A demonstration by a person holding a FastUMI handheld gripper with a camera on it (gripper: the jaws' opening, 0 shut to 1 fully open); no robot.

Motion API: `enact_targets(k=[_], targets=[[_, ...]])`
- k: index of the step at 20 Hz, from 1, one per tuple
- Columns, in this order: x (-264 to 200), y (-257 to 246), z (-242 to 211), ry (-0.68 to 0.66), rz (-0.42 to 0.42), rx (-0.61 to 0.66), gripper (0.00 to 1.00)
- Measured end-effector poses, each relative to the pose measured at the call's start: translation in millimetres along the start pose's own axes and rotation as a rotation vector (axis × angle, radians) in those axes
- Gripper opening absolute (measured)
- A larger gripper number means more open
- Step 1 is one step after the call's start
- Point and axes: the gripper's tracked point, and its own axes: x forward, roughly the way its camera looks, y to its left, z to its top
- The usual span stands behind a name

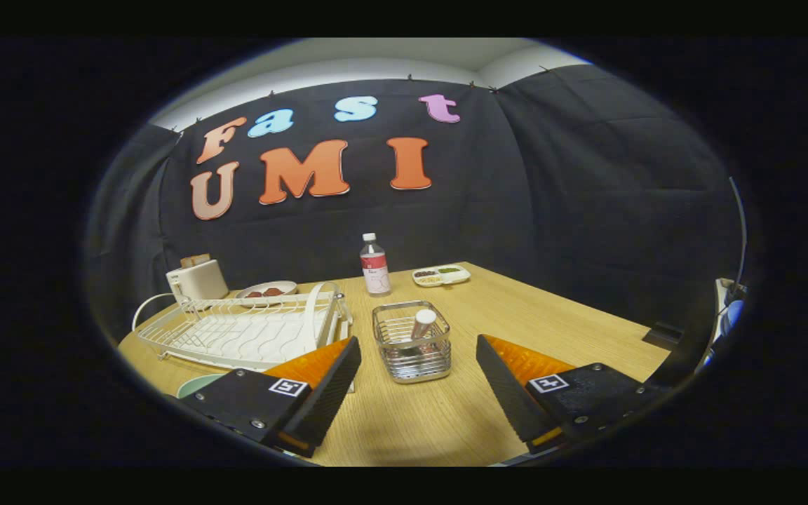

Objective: Take the plate from the dish rack, then take the spoon from the basket and place it into the plate.

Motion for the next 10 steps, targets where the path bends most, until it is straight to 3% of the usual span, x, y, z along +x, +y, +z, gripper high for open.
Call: enact_targets(k=[4,10], targets=[[14,1,7,-0.023,0.013,-0.021,0.95],[30,12,17,-0.057,0.053,-0.052,0.59]])
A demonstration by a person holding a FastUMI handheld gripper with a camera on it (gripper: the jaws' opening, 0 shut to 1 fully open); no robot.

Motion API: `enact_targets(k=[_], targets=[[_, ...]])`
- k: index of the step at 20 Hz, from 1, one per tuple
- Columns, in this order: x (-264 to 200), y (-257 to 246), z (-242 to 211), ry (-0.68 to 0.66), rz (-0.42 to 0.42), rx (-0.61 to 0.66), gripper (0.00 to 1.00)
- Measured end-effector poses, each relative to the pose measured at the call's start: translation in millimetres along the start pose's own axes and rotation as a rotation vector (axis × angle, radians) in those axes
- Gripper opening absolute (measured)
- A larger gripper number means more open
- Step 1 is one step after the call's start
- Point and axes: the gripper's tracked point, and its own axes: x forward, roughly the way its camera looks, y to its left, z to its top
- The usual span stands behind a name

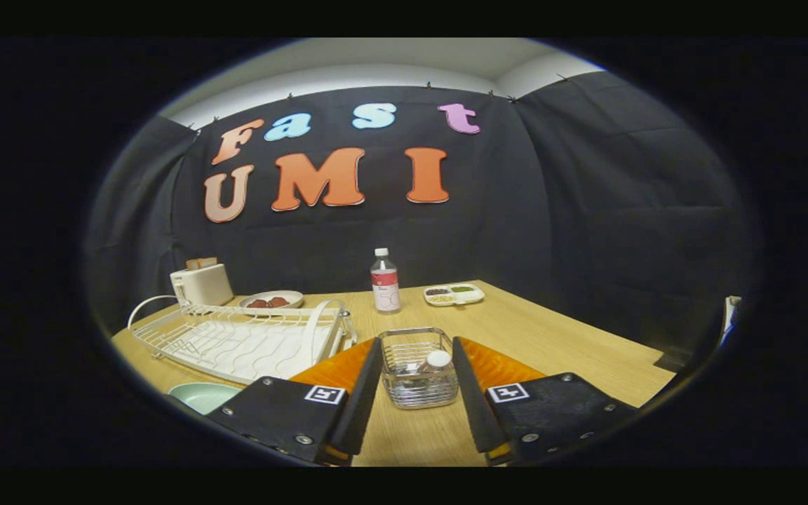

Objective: Take the plate from the dish rack, then take the spoon from the basket and place it into the plate.

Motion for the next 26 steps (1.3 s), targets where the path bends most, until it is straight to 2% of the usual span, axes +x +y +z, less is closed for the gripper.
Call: enact_targets(k=[7,9,18,26], targets=[[10,0,0,0.013,0.005,0.009,0.15],[11,0,6,0.0,0.006,0.014,0.1],[-21,7,63,-0.082,0.009,-0.026,0.09],[-74,42,99,-0.149,0.103,0.005,0.09]])
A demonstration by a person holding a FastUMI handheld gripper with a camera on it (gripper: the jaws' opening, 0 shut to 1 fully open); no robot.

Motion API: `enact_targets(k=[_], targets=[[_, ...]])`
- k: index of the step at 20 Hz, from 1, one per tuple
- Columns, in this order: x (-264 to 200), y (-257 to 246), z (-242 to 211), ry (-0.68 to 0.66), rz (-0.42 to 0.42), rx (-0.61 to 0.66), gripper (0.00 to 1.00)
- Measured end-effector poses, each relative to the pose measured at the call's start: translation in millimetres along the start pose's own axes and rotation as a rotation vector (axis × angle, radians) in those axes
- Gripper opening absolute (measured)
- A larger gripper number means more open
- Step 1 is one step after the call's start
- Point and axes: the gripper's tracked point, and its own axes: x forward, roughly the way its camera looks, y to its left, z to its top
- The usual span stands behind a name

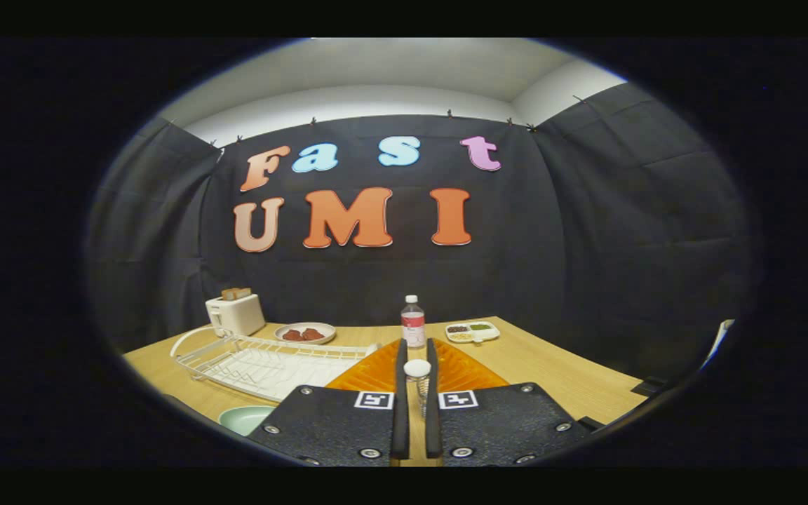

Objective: Take the plate from the dish rack, then take the spoon from the basket and place it into the plate.

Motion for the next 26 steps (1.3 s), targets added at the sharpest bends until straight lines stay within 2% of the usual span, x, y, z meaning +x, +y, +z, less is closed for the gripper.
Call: enact_targets(k=[11,17,26], targets=[[-40,86,-8,0.005,0.176,-0.01,0.09],[-57,133,-28,0.038,0.264,-0.004,0.09],[-64,170,-78,0.126,0.351,-0.015,0.09]])
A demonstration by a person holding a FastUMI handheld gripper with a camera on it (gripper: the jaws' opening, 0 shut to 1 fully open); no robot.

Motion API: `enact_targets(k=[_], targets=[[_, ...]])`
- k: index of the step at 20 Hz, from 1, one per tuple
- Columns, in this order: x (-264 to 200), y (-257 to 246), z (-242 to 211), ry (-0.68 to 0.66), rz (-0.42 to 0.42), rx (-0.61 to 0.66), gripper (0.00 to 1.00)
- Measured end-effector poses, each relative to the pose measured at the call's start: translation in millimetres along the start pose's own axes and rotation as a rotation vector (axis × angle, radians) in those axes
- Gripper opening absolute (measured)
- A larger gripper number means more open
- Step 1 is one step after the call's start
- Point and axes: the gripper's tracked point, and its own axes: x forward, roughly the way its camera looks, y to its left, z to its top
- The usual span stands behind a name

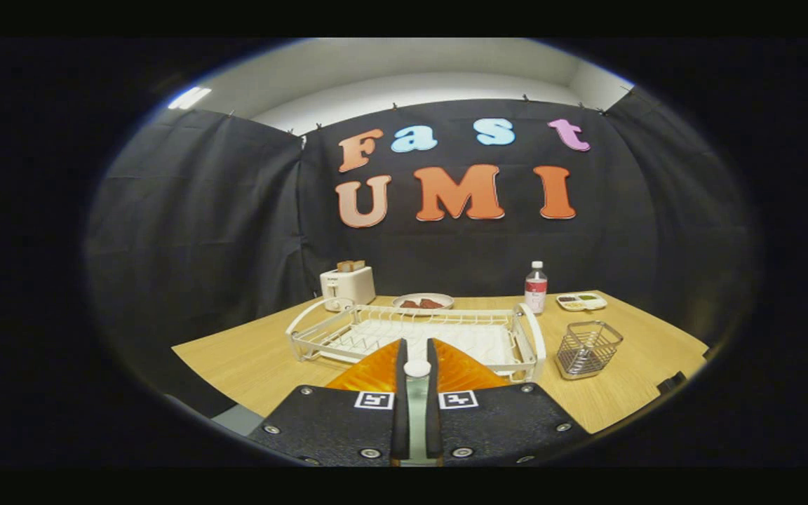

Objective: Take the plate from the dish rack, then take the spoon from the basket and place it into the plate.

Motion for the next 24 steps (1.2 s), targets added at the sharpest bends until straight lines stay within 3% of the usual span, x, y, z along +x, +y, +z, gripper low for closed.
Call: enact_targets(k=[7,12,16,17,19,21,24], targets=[[14,5,-37,0.073,0.03,0.001,0.09],[17,-4,-42,0.102,0.017,-0.003,0.17],[20,-19,-34,0.097,-0.023,0.007,0.55],[21,-25,-30,0.092,-0.038,0.009,0.72],[19,-38,-19,0.082,-0.065,0.012,0.86],[17,-51,-5,0.069,-0.091,0.006,0.95],[9,-76,20,0.039,-0.14,-0.016,0.97]])
